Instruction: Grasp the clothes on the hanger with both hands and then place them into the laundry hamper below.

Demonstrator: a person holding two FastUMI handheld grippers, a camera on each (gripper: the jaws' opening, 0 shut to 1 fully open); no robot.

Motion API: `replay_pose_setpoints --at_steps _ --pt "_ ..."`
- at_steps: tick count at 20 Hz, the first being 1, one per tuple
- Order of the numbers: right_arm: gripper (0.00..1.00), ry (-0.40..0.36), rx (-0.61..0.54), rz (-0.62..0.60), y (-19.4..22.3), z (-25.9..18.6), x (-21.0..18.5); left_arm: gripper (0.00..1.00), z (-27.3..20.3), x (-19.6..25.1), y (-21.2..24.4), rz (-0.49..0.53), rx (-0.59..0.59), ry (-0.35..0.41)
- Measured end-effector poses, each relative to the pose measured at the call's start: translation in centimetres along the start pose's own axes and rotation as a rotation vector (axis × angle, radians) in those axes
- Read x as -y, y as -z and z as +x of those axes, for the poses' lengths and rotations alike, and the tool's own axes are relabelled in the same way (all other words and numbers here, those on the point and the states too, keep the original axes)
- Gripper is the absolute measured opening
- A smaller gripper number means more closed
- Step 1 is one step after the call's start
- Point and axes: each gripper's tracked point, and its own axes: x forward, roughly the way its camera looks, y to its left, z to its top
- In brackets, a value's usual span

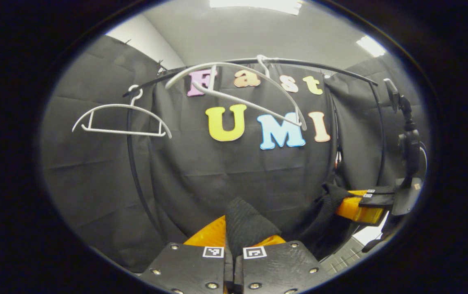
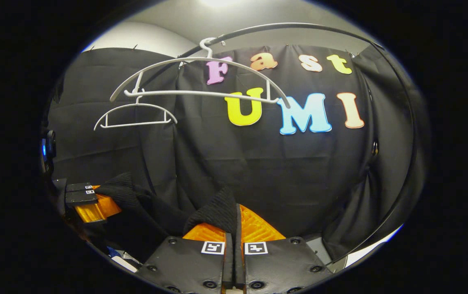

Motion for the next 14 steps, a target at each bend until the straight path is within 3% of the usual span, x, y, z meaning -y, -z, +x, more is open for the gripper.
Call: replay_pose_setpoints --at_steps 3,8,14 --pt "0.02 0.021 -0.071 0.030 4.1 -0.4 0.2 0.02 -0.2 0.6 3.6 -0.029 -0.041 0.021" --pt "0.04 0.051 -0.238 0.020 12.4 -1.9 0.4 0.02 -1.2 1.9 11.5 0.005 -0.176 0.060" --pt "0.04 0.086 -0.356 0.000 17.8 -1.7 1.7 0.02 1.6 1.9 17.6 0.028 -0.306 0.078"
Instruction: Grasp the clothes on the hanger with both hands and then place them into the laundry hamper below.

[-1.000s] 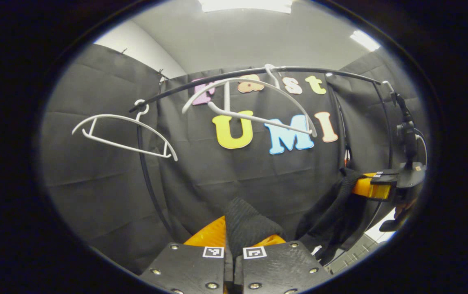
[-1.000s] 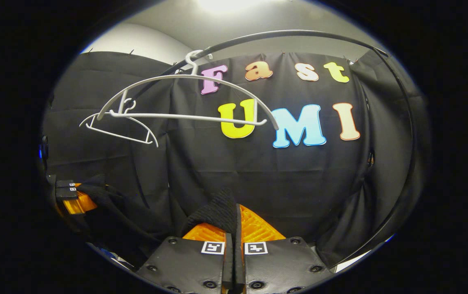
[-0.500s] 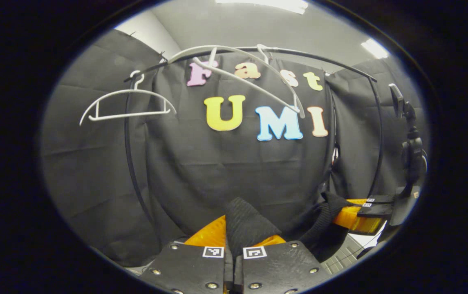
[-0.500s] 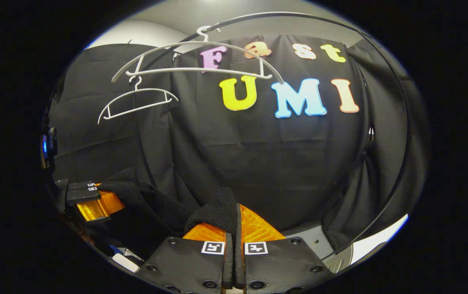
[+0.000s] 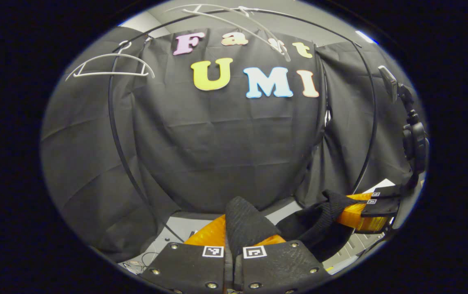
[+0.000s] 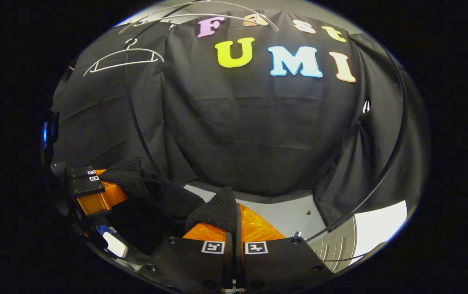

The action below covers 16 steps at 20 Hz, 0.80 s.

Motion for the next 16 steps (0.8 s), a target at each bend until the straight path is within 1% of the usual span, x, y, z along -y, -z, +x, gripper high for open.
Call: replay_pose_setpoints --at_steps 2,4,7,11,13,14,15,16 --pt "0.04 0.020 -0.035 0.000 1.9 0.4 0.3 0.02 1.6 -0.6 2.0 -0.003 -0.053 -0.012" --pt "0.04 0.061 -0.079 0.002 4.1 0.6 0.7 0.02 2.8 -0.8 4.3 -0.010 -0.115 -0.022" --pt "0.04 0.112 -0.154 0.034 7.3 1.1 1.2 0.02 2.9 -1.4 8.3 -0.008 -0.203 -0.047" --pt "0.05 0.148 -0.237 0.097 9.1 2.0 1.8 0.03 3.3 -1.4 11.8 -0.018 -0.301 -0.074" --pt "0.08 0.147 -0.284 0.126 10.4 1.8 2.0 0.03 3.3 -1.4 12.9 -0.025 -0.338 -0.071" --pt "0.15 0.151 -0.301 0.132 10.9 1.7 2.2 0.04 3.4 -1.3 13.2 -0.029 -0.358 -0.064" --pt "0.15 0.163 -0.315 0.133 11.1 1.5 2.3 0.05 3.1 -1.2 13.6 -0.035 -0.372 -0.054" --pt "0.19 0.156 -0.320 0.142 10.9 1.4 2.2 0.03 3.1 -0.9 13.9 -0.040 -0.382 -0.038"
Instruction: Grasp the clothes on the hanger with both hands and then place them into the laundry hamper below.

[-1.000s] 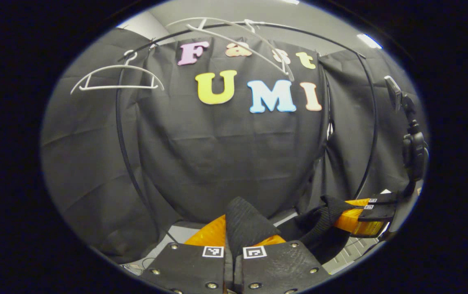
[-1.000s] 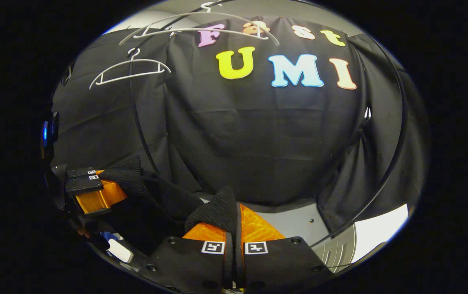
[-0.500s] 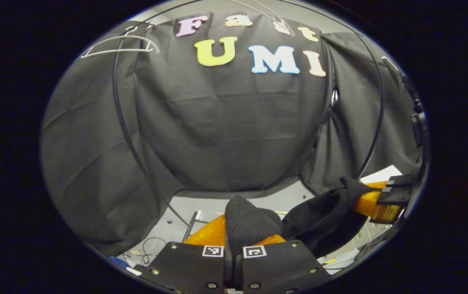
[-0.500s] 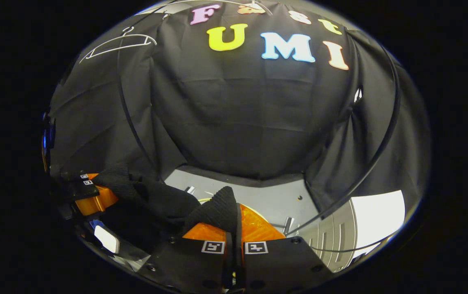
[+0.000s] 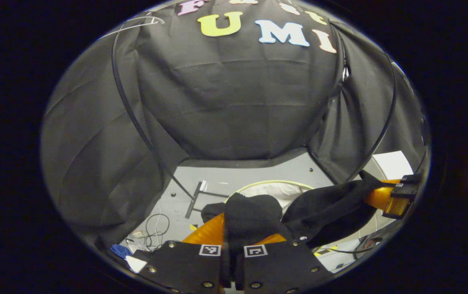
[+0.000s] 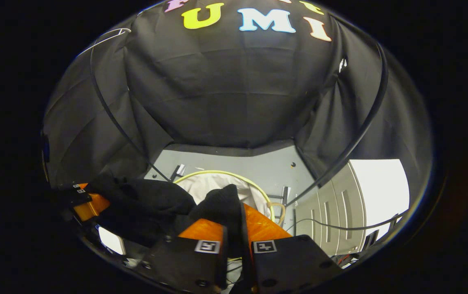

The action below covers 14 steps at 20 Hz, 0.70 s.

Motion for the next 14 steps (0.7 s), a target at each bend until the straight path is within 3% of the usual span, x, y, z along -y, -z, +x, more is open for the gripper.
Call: replay_pose_setpoints --at_steps 1,2,3,4,6,7,9,14 --pt "0.22 -0.005 0.000 0.005 -0.2 0.0 -0.3 0.08 0.5 -0.1 0.1 0.002 -0.004 0.009" --pt "0.33 -0.011 0.010 0.006 -0.5 -0.2 -0.5 0.09 0.7 0.0 0.3 0.004 -0.006 0.025" --pt "0.41 -0.020 0.025 0.002 -0.9 -0.4 -0.6 0.26 0.3 0.2 0.3 0.007 -0.010 0.035" --pt "0.58 -0.029 0.040 -0.004 -0.9 -0.4 -0.7 0.44 0.4 0.4 0.5 0.008 -0.018 0.043" --pt "0.80 -0.033 0.054 -0.017 -1.4 -0.6 -1.0 0.79 0.2 0.0 0.0 0.008 0.003 0.024" --pt "0.92 -0.032 0.063 -0.023 -1.7 -0.7 -1.1 0.86 0.1 -0.2 -0.2 0.007 0.012 0.012" --pt "0.98 -0.023 0.078 -0.033 -2.1 -0.7 -0.9 0.86 -0.4 -0.5 -0.7 0.003 0.031 0.002" --pt "0.99 -0.013 0.082 -0.028 -1.8 -1.1 -0.5 0.86 -1.2 -1.3 -2.0 0.004 0.072 -0.027"
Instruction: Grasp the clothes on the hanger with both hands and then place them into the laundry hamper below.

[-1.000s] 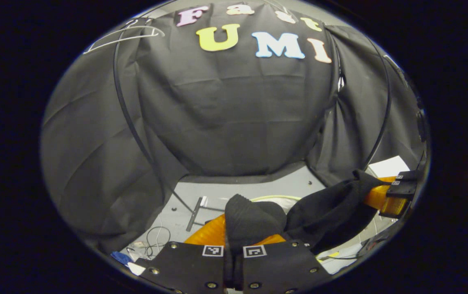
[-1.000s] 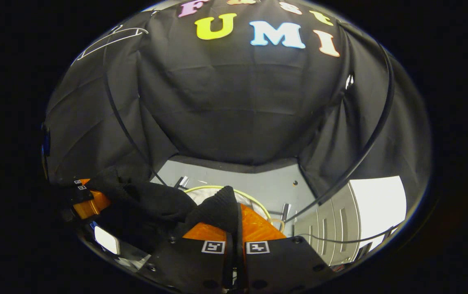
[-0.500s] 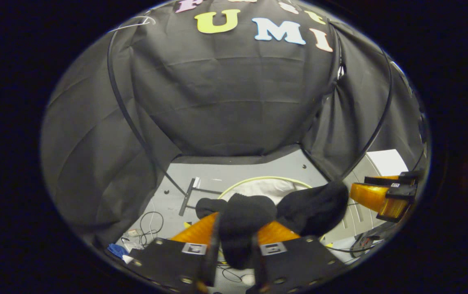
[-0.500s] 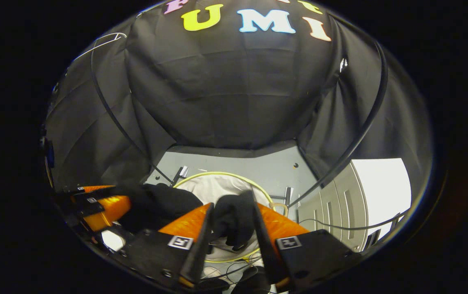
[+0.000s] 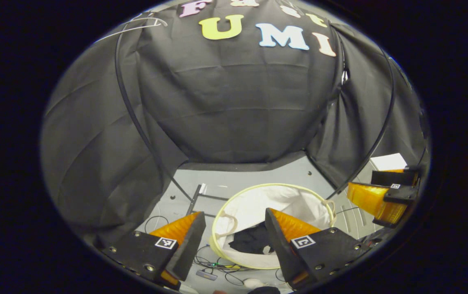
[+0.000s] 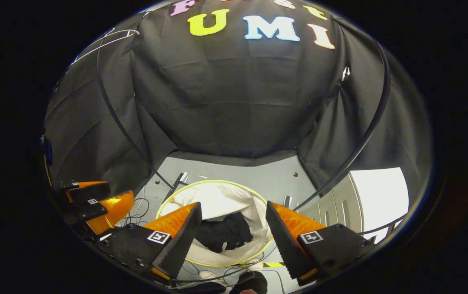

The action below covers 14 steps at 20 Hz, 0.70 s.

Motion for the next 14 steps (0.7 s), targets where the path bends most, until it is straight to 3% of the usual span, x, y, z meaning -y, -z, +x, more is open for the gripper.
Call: replay_pose_setpoints --at_steps 5,14 --pt "0.97 0.001 0.057 0.025 -1.9 -2.5 0.3 0.86 -2.3 0.2 -2.2 0.016 0.058 -0.001" --pt "0.99 0.002 0.262 0.065 -8.4 -12.0 2.1 0.87 -11.5 -0.1 -11.0 0.055 0.285 0.002"
